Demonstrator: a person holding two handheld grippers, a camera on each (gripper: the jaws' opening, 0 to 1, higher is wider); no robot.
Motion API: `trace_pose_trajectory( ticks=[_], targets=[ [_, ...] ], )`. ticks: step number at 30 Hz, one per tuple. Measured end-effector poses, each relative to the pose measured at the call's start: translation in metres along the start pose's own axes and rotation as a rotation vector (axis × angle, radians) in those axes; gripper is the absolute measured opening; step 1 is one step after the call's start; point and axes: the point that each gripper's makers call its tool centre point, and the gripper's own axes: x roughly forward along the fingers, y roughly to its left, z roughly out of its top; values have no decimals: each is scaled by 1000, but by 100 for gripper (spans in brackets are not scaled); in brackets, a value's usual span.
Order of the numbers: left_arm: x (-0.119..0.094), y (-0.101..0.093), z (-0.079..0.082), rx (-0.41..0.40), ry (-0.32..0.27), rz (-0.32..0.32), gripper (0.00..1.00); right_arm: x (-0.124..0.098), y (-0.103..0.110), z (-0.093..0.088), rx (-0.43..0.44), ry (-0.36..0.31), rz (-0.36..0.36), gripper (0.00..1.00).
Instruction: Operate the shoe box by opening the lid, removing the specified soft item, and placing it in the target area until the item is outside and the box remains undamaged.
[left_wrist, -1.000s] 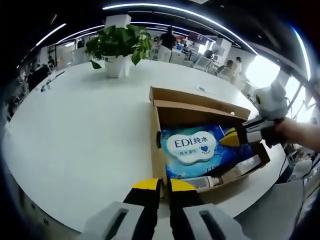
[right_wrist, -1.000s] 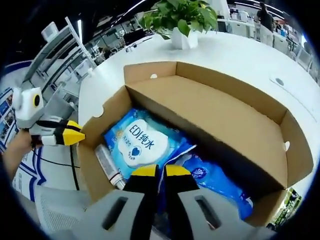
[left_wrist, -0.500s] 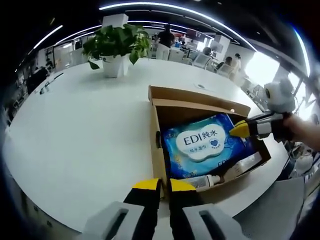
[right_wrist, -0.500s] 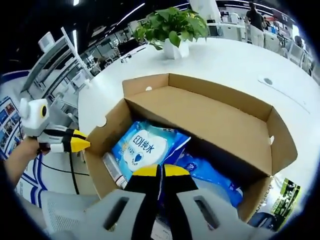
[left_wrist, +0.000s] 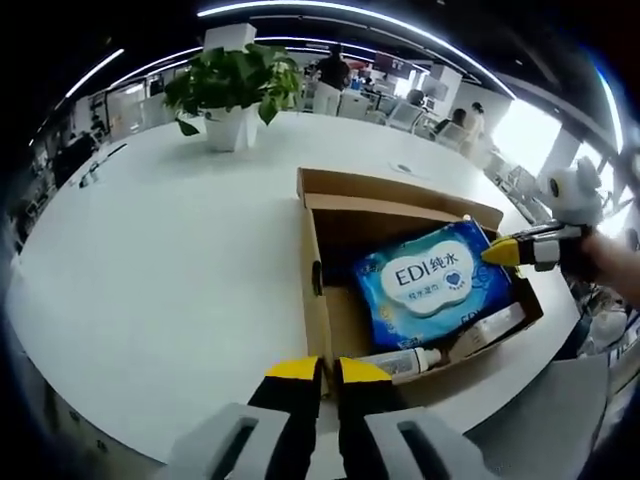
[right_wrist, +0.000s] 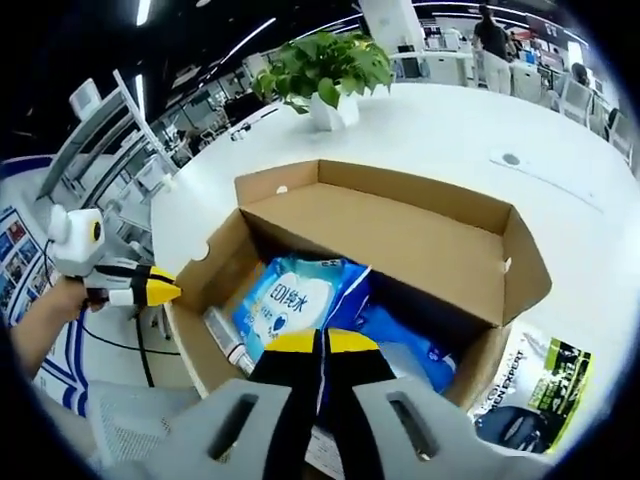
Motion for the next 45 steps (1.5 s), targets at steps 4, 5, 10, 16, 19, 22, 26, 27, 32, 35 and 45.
trace_pose_trajectory(
  ticks=[4,5,10,16,19,22,26,27,32,35,45],
  targets=[
    [-1,-1,0,4,-2,-2,5,-8,-3,-2,2,-7,-3,0],
    [-1,-1,0,1,-3,-2,5,-10,-3,-2,3,-7,-4,0],
    [-1,-2,0,-4,2,0,5,-15,-6,-3,-8,-6,-14,0],
    [-2,-4,-1,24,21,2,6,-21,-11,-5,-17,-4,-28,0],
    [-4,-6,1,80,30,11,6,-25,-14,-6,-25,-4,-38,0],
    [-6,-11,1,111,53,-1,10,-27,-17,-7,-26,-6,-44,0],
    [-11,-13,7,144,51,4,12,-30,-20,-9,-24,-7,-50,0],
    [-12,-14,9,146,50,4,13,-30,-20,-9,-24,-8,-51,0],
    [-16,-24,21,170,23,-7,15,-33,-22,-10,-36,-6,-58,0],
    [-13,-32,27,186,16,-21,16,-34,-23,-11,-36,-6,-57,0],
    [19,-59,28,196,42,-102,17,-35,-24,-13,-84,-1,-70,0]
  ],
)
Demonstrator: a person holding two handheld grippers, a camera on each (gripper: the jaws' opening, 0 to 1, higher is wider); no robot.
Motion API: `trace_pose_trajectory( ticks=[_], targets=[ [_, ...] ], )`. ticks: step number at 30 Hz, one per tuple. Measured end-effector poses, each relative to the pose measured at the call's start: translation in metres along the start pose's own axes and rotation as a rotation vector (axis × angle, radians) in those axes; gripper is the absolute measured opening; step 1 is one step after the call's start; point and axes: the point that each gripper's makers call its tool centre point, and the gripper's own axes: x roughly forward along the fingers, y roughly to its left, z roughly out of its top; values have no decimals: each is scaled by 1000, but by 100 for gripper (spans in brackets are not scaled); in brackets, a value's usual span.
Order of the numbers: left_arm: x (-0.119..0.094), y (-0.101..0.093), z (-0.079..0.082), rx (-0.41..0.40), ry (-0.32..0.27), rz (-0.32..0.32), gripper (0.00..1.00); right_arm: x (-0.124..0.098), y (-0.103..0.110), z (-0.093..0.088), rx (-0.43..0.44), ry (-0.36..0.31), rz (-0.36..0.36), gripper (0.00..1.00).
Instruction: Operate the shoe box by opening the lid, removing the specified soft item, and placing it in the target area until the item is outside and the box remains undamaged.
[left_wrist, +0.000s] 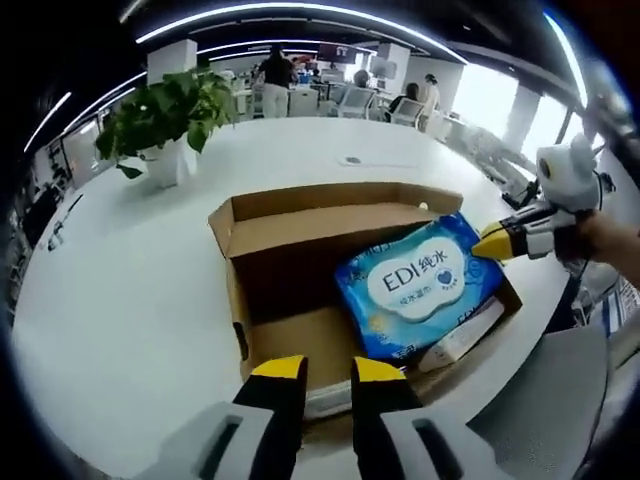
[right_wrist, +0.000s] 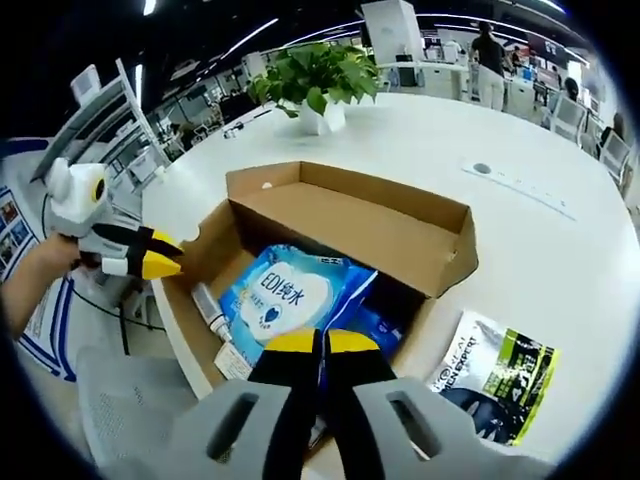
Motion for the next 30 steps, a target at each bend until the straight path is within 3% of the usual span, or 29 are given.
trace_pose_trajectory(
  ticks=[14,19,25,27,30],
  targets=[
    [37,-20,-6,-9,72,-91,17,1,-6,-7,-29,17,-24,0],
    [46,-24,-11,-50,90,-131,18,1,-9,-10,-52,22,-33,0],
    [56,-36,-11,-213,78,-238,17,2,-10,-11,-74,25,-40,0],
    [59,-42,-13,-219,79,-284,14,2,-10,-12,-70,24,-40,0],
    [61,-41,-15,-227,82,-283,14,2,-10,-12,-61,21,-39,0]
  ],
)
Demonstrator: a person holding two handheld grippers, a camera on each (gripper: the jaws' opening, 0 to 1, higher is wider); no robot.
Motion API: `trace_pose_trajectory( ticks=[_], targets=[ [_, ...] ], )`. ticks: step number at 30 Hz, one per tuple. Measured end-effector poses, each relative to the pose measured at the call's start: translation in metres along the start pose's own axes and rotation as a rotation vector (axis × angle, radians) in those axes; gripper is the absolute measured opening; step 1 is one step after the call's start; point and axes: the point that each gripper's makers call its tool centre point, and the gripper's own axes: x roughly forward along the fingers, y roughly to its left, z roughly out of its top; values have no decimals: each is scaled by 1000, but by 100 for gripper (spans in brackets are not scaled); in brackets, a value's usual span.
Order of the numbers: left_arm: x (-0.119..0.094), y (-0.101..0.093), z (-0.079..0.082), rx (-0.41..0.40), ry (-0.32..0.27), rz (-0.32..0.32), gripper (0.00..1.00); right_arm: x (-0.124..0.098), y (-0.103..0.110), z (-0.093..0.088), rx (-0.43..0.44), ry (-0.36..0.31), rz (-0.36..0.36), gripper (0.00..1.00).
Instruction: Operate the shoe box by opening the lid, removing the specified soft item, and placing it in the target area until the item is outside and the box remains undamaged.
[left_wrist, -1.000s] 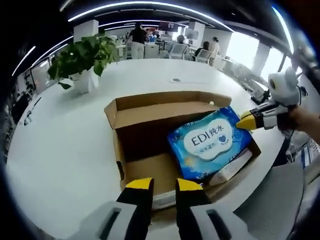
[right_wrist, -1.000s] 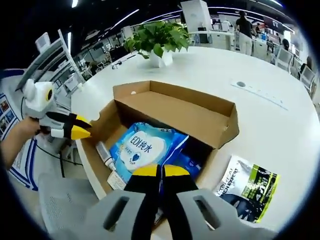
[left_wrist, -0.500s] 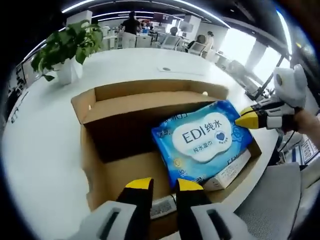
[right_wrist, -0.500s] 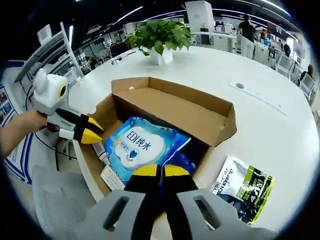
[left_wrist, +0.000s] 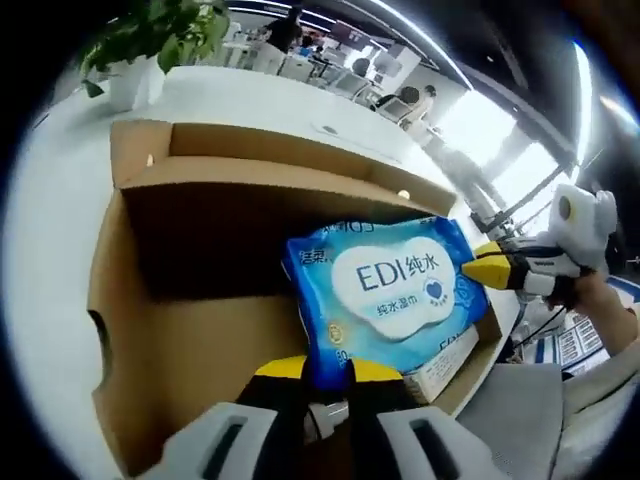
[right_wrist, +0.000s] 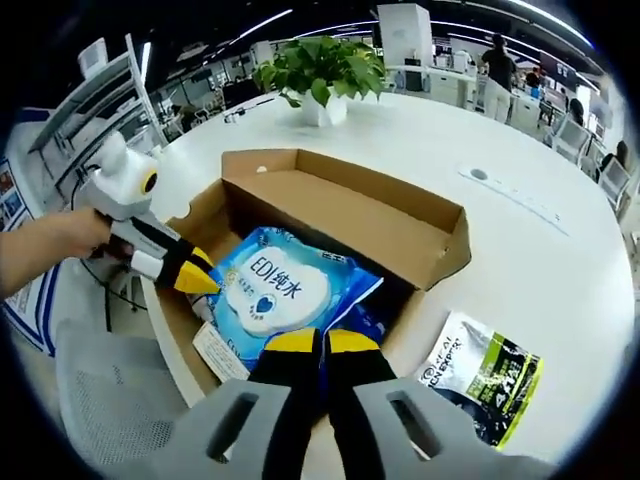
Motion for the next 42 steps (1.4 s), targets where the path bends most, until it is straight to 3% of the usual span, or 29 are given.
trace_pose_trajectory(
  ticks=[4,13,29,42],
  targets=[
    [-1,0,2,-36,-5,2,8,1,1,-1,-24,-1,-8,0],
    [-4,-7,4,12,10,36,2,-2,1,0,-18,-22,-9,0],
    [-34,-17,22,60,-44,64,1,-16,5,9,55,-76,16,0],
    [-62,-44,41,109,-102,68,1,-42,6,23,121,-138,49,0]
  ],
)
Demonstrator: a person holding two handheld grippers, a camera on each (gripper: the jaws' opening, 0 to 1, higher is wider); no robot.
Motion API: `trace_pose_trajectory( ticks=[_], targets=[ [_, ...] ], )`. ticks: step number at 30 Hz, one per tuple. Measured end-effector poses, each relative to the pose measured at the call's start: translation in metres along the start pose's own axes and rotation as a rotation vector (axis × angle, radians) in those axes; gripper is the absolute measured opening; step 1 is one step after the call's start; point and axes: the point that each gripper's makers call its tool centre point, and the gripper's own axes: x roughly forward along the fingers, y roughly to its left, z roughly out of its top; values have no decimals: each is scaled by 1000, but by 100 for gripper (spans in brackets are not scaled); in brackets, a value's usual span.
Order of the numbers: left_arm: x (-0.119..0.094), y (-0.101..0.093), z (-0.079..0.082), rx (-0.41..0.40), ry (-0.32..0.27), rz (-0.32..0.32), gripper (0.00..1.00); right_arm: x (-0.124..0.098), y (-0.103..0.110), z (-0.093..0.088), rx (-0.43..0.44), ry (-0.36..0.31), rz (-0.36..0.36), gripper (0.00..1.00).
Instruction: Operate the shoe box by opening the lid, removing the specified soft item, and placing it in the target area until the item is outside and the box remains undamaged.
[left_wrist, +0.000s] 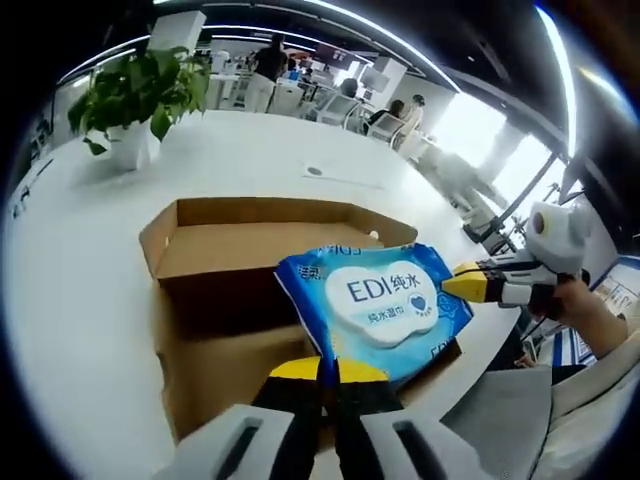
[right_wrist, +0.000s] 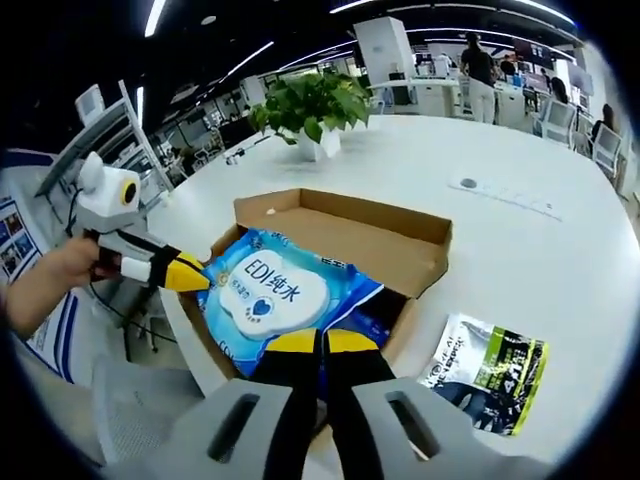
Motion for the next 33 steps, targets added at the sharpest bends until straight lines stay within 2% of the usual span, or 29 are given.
trace_pose_trajectory(
  ticks=[7,13,23,33],
  targets=[
    [-6,-19,12,21,-44,-15,1,-18,-6,9,-2,-26,-6,0],
    [-2,-36,17,34,-64,-29,1,-33,-17,10,-14,-34,-29,0],
    [17,-70,18,65,-85,-58,1,-61,-43,7,-40,-48,-77,0],
    [40,-95,18,91,-87,-76,1,-80,-70,-1,-36,-60,-124,0]
  ],
)
